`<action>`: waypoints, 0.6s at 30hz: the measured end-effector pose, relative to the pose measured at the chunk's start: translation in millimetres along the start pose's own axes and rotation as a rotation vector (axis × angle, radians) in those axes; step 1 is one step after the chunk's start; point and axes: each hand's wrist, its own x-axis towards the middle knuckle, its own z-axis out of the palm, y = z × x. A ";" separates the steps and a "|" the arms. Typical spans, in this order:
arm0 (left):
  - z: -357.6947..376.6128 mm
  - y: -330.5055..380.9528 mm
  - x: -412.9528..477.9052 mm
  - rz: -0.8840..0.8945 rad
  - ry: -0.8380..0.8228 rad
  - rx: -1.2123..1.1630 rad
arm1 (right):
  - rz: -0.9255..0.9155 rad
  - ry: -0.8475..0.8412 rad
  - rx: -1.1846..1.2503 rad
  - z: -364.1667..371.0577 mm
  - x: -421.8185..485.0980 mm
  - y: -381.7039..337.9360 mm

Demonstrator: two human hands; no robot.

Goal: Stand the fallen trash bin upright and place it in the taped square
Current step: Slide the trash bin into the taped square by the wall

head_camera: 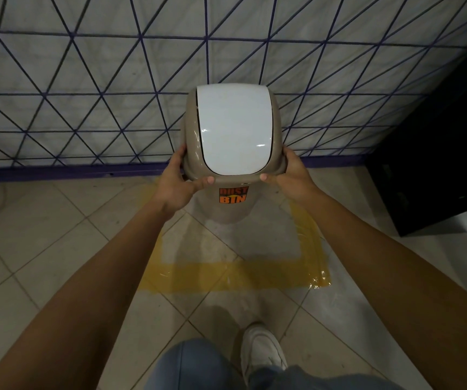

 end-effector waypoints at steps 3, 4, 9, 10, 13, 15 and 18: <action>-0.1 0.6 -0.4 0.000 -0.006 0.002 | -0.007 0.001 0.047 0.5 -1.9 0.2; -0.2 0.9 -0.5 0.001 -0.009 0.003 | -0.007 0.001 0.051 0.7 -2.5 0.4; -0.7 2.2 -1.1 0.007 -0.019 0.010 | 0.010 0.009 0.054 0.7 -3.7 0.7; -0.9 2.2 -0.9 0.005 -0.024 0.007 | 0.005 0.008 0.054 0.7 -4.1 0.7; -2.3 2.6 -1.0 -0.002 -0.026 0.015 | -0.008 0.010 0.041 1.0 -5.6 0.6; -3.3 3.3 -0.8 0.001 -0.030 0.022 | -0.009 0.011 0.029 1.9 -5.7 0.0; -2.7 4.8 -2.0 0.003 -0.026 0.035 | -0.031 0.033 -0.040 3.3 -6.3 -1.7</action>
